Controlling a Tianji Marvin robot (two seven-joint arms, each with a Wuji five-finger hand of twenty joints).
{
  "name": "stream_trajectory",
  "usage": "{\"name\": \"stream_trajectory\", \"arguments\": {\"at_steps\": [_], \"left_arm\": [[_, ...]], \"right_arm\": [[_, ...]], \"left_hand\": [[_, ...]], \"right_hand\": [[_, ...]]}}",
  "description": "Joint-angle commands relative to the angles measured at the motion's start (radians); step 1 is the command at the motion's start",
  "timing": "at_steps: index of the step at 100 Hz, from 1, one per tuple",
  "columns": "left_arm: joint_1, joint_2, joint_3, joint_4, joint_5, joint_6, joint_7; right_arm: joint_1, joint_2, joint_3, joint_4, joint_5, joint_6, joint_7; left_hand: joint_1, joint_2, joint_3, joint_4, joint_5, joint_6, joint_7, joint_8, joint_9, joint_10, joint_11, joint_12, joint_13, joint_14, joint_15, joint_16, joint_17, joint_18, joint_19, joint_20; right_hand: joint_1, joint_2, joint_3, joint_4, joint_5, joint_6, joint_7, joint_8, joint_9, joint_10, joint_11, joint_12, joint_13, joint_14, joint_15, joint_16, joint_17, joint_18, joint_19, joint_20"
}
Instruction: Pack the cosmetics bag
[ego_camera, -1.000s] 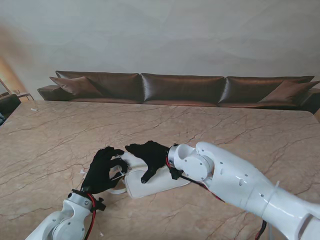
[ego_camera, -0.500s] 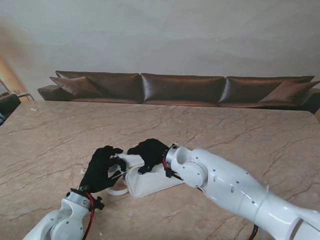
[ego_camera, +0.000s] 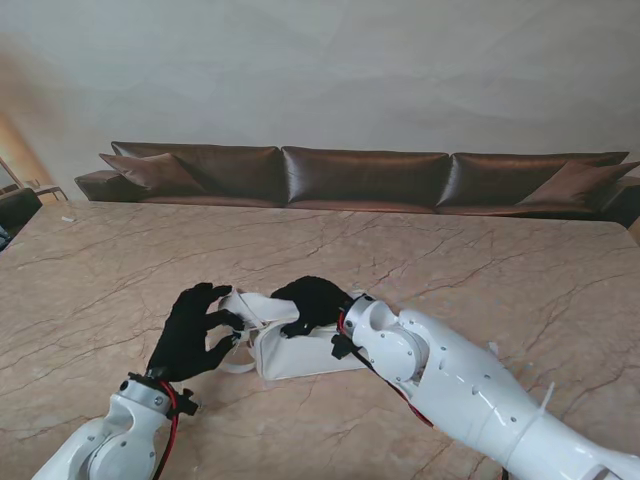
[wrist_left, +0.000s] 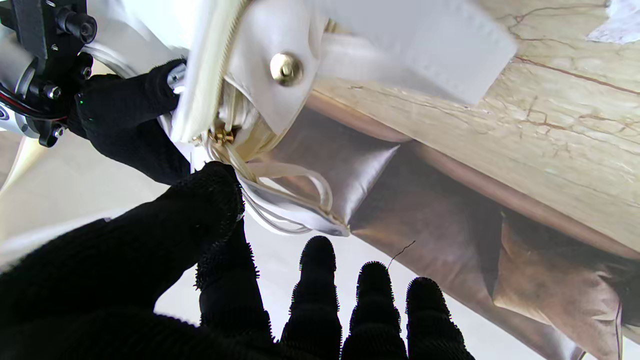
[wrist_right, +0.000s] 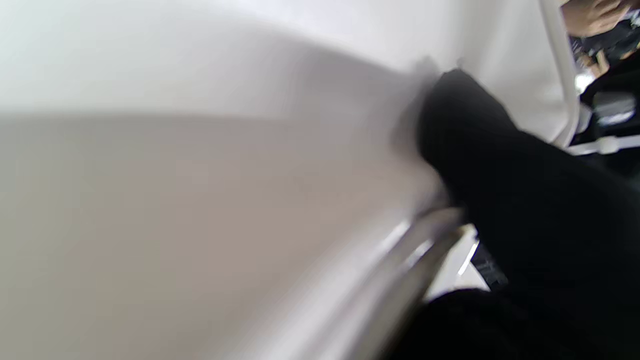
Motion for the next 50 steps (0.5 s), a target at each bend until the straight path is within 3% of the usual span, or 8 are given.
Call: {"name": "stream_trajectory", "arguments": {"at_steps": [1,14,26,38,50], "left_arm": [[0.015,0.001,-0.016,-0.003,-0.017,0.004,0.003],[0.02,-0.001,-0.024,-0.001,-0.016,0.011,0.012],[0.021,-0.005,-0.024,0.005,-0.022,0.031,0.028],[0.017,-0.011,-0.013,0.019,-0.008,0.054,0.08],[0.011,-0.016,0.0,0.027,0.005,0.074,0.121]], "right_arm": [[-0.027,0.002,0.012,0.03,-0.001,0.023,-0.051],[-0.057,-0.004,0.052,0.031,0.044,0.042,-0.062],[-0.078,-0.011,0.077,0.036,0.073,0.055,-0.079],[-0.092,-0.013,0.089,0.038,0.093,0.064,-0.081],[-0.096,-0.016,0.092,0.048,0.105,0.061,-0.085]], "left_hand": [[-0.039,0.018,-0.009,0.017,0.095,0.018,0.179,0.104,-0.039,0.015,-0.017,-0.035,-0.035,-0.036,-0.028,-0.018,0.001,-0.031,-0.035,-0.024],[-0.055,0.015,0.013,0.022,0.102,0.021,0.188,0.12,-0.054,0.038,-0.026,-0.055,-0.042,-0.034,-0.043,-0.023,0.002,-0.029,-0.04,-0.037],[-0.047,0.017,0.002,0.022,0.096,0.021,0.186,0.14,-0.104,0.086,-0.05,-0.11,-0.041,-0.031,-0.099,-0.093,0.005,-0.028,-0.051,-0.065],[-0.034,0.04,-0.037,0.019,0.073,0.008,0.17,0.171,-0.133,0.086,-0.091,-0.141,-0.037,-0.031,-0.12,-0.206,0.01,-0.026,-0.076,-0.125],[-0.034,0.052,-0.051,0.016,0.063,-0.001,0.167,0.184,-0.135,0.079,-0.1,-0.148,-0.036,-0.034,-0.123,-0.233,0.011,-0.021,-0.085,-0.146]], "right_hand": [[0.378,0.271,0.212,0.153,0.23,-0.344,0.238,0.083,0.102,-0.024,0.14,0.044,0.117,0.039,0.19,0.068,0.024,0.022,0.08,0.006],[0.39,0.297,0.204,0.159,0.245,-0.343,0.24,0.086,0.102,-0.023,0.141,0.055,0.11,0.046,0.197,0.08,0.018,0.024,0.078,0.006],[0.397,0.31,0.197,0.171,0.249,-0.34,0.244,0.09,0.105,-0.017,0.144,0.065,0.112,0.052,0.207,0.091,0.017,0.031,0.084,0.012],[0.397,0.309,0.197,0.174,0.25,-0.337,0.244,0.092,0.107,-0.012,0.146,0.069,0.116,0.056,0.213,0.097,0.02,0.034,0.088,0.016],[0.398,0.308,0.198,0.176,0.253,-0.333,0.245,0.092,0.109,-0.01,0.148,0.072,0.118,0.058,0.218,0.102,0.023,0.036,0.093,0.02]]}}
